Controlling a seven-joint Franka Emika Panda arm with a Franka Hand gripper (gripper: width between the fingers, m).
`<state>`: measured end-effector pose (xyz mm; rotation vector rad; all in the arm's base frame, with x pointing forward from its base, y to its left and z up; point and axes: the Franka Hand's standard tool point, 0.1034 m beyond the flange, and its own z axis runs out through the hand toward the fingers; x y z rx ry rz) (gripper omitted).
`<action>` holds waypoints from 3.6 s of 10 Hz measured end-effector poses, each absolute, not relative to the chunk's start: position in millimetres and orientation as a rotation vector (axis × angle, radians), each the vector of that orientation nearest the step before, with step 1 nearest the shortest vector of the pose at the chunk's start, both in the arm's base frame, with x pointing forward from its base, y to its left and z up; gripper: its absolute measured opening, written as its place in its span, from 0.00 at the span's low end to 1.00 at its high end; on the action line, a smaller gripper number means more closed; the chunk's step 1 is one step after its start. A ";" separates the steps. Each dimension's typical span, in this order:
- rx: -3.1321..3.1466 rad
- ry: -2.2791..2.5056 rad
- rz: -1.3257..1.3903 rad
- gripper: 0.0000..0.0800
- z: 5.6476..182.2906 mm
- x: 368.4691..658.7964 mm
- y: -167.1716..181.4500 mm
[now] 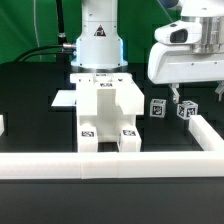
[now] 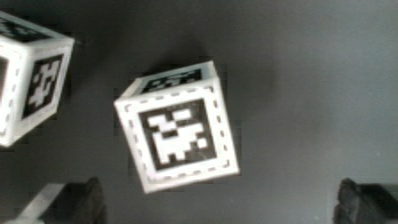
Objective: Assemble chair
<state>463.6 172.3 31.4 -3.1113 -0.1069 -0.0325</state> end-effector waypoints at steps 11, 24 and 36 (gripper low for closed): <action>-3.132 -0.104 -0.020 0.68 8.8 454.8 160.3; -3.071 -0.137 0.038 0.36 120.7 547.7 113.4; -3.068 -0.288 -0.005 0.36 129.2 567.0 60.1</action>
Offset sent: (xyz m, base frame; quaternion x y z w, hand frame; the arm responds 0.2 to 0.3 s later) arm -0.0027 -0.0009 -0.0045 0.0000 0.0041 0.0000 1.0000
